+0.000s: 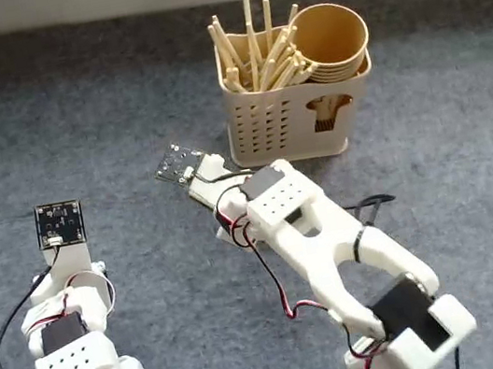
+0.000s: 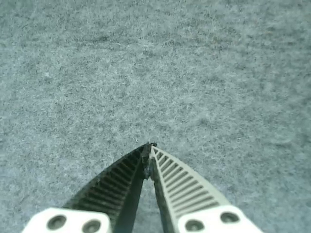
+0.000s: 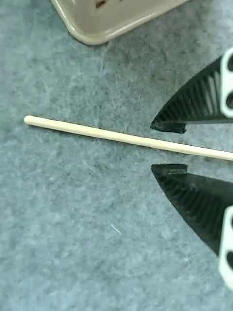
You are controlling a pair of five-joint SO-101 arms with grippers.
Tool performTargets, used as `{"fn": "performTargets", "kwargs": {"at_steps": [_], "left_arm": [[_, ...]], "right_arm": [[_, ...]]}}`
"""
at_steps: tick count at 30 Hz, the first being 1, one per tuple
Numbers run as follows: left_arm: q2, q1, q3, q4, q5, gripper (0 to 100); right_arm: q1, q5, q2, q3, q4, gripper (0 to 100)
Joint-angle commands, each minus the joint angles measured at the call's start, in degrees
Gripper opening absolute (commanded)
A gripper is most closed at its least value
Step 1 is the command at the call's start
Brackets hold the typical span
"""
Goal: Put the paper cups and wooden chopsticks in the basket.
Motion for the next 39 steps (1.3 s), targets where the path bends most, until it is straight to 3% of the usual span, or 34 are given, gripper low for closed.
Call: {"fn": "performTargets", "kwargs": {"at_steps": [1,7,11,17,21,29,39], "left_arm": [[-0.92,1.45,-0.13,-1.05,-0.44,1],[-0.92,1.36,-0.13,-1.05,-0.44,1],[-0.92,1.36,-0.13,-1.05,-0.44,1],[-0.92,1.45,-0.13,-1.05,-0.44,1],[-0.92,1.45,-0.13,-1.05,-0.44,1],[-0.92,1.45,-0.13,-1.05,-0.44,1],[-0.92,1.45,-0.13,-1.05,-0.44,1]], "right_arm": [[-0.57,-2.55,6.64,-6.99,-1.63,11.9],[-0.22,-4.75,14.9,-14.11,-1.19,10.6],[-0.04,-4.66,15.69,-14.37,-0.31,1.1],[0.75,-4.84,14.55,-14.46,5.76,0.6],[0.66,-5.27,8.66,-14.02,6.37,0.6],[0.66,-19.34,-6.99,-6.55,7.69,0.6],[2.59,-19.78,-30.02,-1.1,7.69,0.5]]}}
